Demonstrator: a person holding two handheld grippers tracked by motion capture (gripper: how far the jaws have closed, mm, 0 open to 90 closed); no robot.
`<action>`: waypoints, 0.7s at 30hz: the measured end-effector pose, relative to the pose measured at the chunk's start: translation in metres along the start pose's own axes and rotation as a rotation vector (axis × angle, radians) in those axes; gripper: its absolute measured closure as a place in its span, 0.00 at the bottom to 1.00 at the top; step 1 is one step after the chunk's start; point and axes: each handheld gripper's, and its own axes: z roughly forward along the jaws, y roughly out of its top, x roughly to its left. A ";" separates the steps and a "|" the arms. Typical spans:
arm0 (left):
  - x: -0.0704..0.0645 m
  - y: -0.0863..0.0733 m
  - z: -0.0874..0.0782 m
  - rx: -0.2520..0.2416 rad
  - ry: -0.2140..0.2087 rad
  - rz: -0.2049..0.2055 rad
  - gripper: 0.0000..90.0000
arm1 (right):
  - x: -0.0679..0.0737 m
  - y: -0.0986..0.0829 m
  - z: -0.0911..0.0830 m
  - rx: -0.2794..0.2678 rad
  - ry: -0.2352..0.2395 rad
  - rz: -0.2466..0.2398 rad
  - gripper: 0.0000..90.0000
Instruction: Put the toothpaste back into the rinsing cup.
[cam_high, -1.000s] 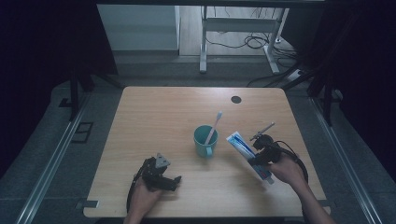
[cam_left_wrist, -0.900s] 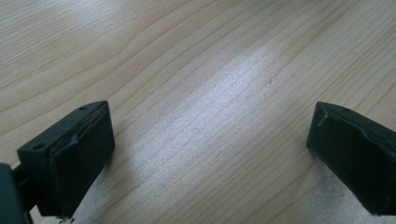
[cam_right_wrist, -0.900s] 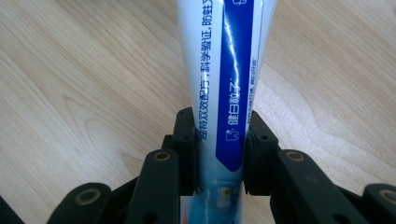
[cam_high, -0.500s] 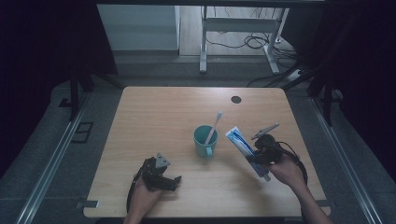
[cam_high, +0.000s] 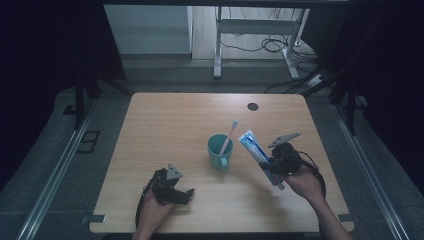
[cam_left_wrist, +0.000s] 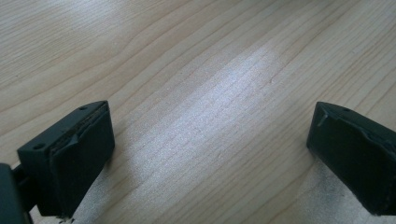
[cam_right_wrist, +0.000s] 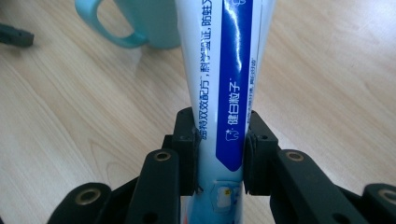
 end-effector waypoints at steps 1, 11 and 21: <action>0.000 0.000 0.000 0.000 0.000 0.001 0.01 | 0.000 0.000 0.000 -0.007 0.000 0.000 0.78; 0.000 0.000 0.000 0.002 0.000 0.003 0.01 | 0.003 0.008 -0.006 -0.096 0.011 0.010 0.79; 0.000 0.000 0.000 0.004 0.000 0.005 0.01 | 0.007 0.016 -0.008 -0.157 0.024 0.002 0.79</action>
